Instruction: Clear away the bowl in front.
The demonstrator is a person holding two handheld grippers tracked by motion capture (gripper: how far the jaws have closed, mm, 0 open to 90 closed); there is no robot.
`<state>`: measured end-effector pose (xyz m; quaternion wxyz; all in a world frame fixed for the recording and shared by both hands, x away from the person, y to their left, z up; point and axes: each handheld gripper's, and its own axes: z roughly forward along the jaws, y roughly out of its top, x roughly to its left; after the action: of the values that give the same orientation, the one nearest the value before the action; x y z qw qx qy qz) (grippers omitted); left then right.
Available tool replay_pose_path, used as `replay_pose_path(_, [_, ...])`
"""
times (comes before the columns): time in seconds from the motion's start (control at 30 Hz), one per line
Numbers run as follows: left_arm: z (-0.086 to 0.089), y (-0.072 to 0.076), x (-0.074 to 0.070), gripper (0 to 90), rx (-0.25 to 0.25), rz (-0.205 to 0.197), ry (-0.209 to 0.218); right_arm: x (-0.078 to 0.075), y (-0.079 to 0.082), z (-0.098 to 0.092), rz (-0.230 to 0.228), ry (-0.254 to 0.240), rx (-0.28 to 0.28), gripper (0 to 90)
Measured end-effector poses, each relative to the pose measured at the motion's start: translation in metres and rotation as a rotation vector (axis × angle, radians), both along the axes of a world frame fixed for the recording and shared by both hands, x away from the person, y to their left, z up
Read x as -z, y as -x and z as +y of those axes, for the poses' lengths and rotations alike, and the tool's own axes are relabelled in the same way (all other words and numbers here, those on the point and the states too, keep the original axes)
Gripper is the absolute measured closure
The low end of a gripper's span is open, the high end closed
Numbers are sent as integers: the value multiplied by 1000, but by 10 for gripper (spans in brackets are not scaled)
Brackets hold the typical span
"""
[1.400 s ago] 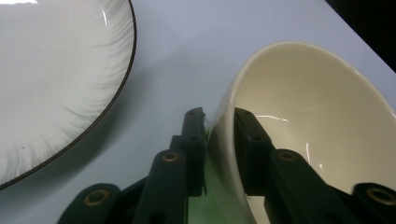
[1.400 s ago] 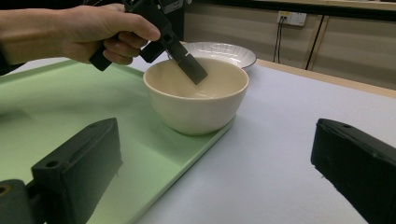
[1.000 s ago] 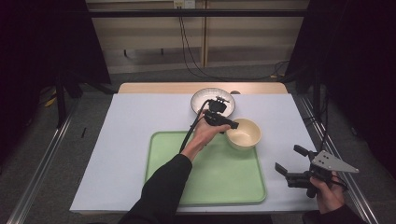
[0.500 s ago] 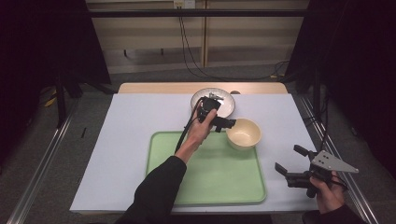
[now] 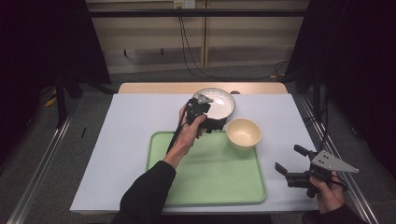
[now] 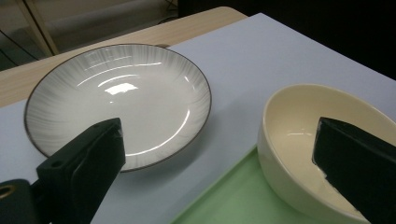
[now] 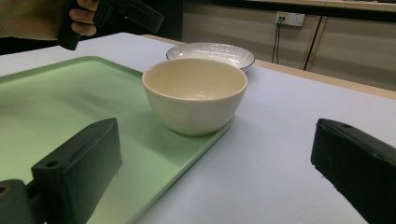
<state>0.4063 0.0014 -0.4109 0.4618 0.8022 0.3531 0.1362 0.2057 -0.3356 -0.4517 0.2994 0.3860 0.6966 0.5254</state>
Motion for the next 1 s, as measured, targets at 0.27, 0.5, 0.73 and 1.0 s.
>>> replay_pose_path(0.27, [20,12,-7,31,7,-20,13,0,0,0,5,-2,-1,15])
replay_pose_path(0.5, [43,23,-17,32,1,-57,42,0,0,0,4,5,0,14])
replay_pose_path(0.73, [62,34,-28,33,-12,-106,46,0,-1,1,6,4,-3,14])
replay_pose_path(1.0, [83,48,-29,32,-47,-109,65,0,-1,1,9,1,-4,15])
